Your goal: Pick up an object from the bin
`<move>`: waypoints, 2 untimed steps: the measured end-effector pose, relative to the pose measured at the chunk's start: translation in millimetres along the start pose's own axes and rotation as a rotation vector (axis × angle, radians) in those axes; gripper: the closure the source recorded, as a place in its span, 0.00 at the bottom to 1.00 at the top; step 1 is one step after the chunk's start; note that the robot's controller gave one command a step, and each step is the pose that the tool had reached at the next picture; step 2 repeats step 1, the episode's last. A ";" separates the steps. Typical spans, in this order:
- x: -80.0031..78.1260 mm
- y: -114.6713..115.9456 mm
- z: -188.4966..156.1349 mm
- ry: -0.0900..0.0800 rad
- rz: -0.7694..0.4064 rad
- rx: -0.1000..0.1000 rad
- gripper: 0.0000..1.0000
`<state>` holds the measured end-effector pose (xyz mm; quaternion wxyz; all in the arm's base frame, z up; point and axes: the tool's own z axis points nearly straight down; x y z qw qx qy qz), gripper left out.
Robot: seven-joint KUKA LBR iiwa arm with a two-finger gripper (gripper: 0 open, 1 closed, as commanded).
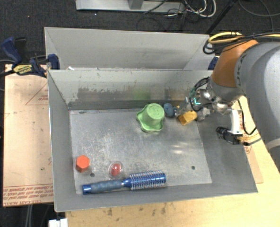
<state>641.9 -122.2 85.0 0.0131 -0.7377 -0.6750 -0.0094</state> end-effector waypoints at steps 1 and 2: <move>-2.8 0.3 -1.2 -0.007 -0.001 -0.002 1.00; -2.8 0.3 -1.2 -0.007 -0.001 -0.002 1.00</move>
Offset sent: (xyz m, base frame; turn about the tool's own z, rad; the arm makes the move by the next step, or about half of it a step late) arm 0.0000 0.0000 0.0000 0.0000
